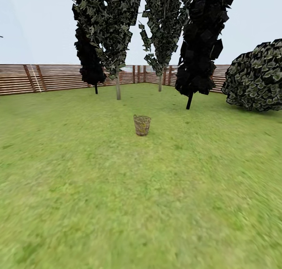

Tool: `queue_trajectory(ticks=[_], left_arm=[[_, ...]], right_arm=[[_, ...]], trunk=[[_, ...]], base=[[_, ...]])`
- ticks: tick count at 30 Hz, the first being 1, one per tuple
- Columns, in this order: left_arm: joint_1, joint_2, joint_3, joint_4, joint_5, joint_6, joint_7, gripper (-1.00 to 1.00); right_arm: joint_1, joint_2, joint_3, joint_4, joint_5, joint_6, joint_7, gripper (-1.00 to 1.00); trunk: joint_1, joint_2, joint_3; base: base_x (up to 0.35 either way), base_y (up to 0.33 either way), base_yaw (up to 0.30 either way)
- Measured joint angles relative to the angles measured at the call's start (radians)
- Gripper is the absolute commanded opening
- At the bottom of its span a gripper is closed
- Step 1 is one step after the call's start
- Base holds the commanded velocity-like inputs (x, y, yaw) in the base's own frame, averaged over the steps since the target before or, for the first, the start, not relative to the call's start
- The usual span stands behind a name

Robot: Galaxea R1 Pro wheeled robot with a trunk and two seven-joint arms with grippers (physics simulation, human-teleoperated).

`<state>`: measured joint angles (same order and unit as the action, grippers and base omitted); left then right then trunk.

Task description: Take the three Easter eggs out of the wicker basket on the lawn in the garden, then place them on the lawn next to a single tree (choose any tree) so that all three eggs are next to the same tree and none are left in the basket.

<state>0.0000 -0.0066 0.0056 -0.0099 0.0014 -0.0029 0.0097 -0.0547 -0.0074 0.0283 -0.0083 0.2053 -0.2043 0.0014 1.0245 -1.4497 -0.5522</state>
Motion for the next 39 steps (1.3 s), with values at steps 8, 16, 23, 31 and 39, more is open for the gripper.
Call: queue_trajectory(ticks=[8, 16, 23, 31, 39], left_arm=[[0.0, 0.0, 0.0, 0.0, 0.0, -0.001, 0.0, 1.0], [0.0, 0.0, 0.0, 0.0, 0.0, -0.001, 0.0, 1.0], [0.0, 0.0, 0.0, 0.0, 0.0, 0.0, 0.0, 1.0], [0.0, 0.0, 0.0, 0.0, 0.0, 0.0, 0.0, 1.0], [0.0, -0.001, 0.0, 0.0, 0.0, -0.001, 0.0, 1.0]], right_arm=[[0.0, 0.0, 0.0, 0.0, 0.003, 0.0, 0.0, 1.0], [0.0, 0.001, 0.001, 0.0, 0.003, 0.0, 0.0, 1.0], [0.0, 0.0, 0.001, 0.0, 0.004, 0.0, 0.0, 1.0], [0.0, 0.0, 0.001, 0.0, 0.003, 0.0, 0.0, 1.0], [0.0, -0.003, 0.002, 0.0, 0.004, 0.001, 0.0, 1.0]], trunk=[[0.0, 0.0, 0.0], [0.0, 0.0, 0.0], [0.0, 0.0, 0.0], [0.0, 0.0, 0.0], [0.0, 0.0, 0.0]], base=[[0.322, 0.0, 0.0], [0.322, 0.0, 0.0], [0.322, 0.0, 0.0], [0.322, 0.0, 0.0], [0.322, 0.0, 0.0]])
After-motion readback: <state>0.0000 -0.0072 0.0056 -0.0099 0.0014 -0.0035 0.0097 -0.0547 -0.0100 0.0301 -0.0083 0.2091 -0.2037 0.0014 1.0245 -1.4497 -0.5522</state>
